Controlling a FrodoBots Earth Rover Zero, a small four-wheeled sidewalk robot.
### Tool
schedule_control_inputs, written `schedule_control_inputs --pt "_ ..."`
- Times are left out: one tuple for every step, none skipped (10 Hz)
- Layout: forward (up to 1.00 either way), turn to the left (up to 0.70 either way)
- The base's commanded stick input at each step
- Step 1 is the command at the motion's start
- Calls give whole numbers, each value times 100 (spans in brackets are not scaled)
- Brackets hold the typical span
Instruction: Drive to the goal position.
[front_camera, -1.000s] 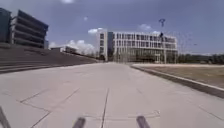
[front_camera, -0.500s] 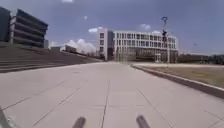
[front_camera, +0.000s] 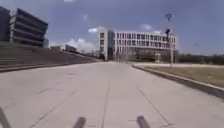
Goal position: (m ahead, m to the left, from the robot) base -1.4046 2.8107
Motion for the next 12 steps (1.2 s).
schedule_control_inputs --pt "100 0" --pt "100 0" --pt "100 0" --pt "100 0" --pt "100 0" --pt "100 0" --pt "100 0" --pt "100 0" --pt "100 0" --pt "100 0" --pt "100 0" --pt "100 0"
